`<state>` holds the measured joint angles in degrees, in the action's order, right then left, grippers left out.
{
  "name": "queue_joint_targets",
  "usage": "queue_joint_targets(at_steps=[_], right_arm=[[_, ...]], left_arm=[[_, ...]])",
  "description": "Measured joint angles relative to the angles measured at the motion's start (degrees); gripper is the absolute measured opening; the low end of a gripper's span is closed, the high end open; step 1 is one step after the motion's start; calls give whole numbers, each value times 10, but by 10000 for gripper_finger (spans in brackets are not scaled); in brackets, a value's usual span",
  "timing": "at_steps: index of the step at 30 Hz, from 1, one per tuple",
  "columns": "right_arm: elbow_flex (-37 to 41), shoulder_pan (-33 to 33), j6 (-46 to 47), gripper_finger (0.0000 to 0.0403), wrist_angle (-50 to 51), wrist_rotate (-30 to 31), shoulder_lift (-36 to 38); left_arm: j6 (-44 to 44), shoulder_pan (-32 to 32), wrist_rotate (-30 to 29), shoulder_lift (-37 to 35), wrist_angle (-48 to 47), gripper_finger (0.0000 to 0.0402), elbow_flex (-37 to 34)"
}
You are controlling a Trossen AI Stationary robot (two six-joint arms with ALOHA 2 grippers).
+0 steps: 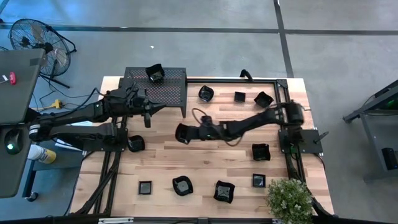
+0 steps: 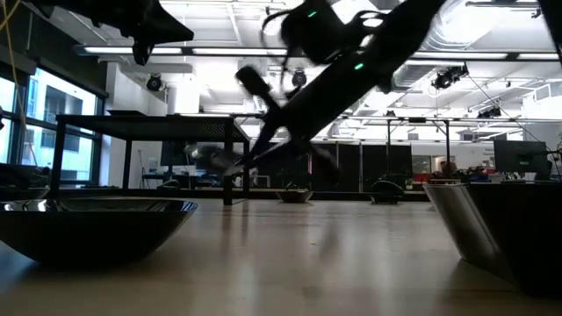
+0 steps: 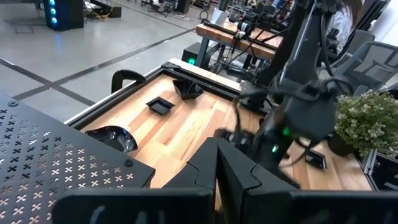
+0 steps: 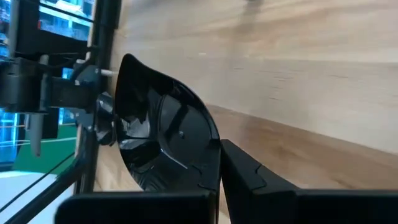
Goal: Pick & Place Mini shaped plates
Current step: Put the black leaf shaped plate on the shelf
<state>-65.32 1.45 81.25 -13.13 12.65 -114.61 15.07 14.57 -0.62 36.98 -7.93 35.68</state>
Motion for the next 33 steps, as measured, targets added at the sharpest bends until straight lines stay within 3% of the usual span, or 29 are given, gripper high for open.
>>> queue_joint_targets(at_steps=[7, 12, 18, 23, 27, 33], right_arm=[[-71, -3, 8, 4, 0, -22, -71], [-79, -3, 6, 37, 5, -30, -75], [-78, -8, -49, 94, 19, -61, -56], [-78, -20, -163, 115, 82, -90, 2], [-78, -28, -276, 92, 161, -87, 63], [-26, -27, -370, 9, 193, -92, 143]], left_arm=[[1, 0, 0, 0, -3, 0, 0], [15, 0, 0, 0, -28, 0, 0], [63, -13, -3, 0, -65, 0, 0], [115, -79, -64, 0, -75, 0, 0], [176, -162, -148, 9, -103, 0, 0], [338, -297, -239, 80, -143, 0, 1]])
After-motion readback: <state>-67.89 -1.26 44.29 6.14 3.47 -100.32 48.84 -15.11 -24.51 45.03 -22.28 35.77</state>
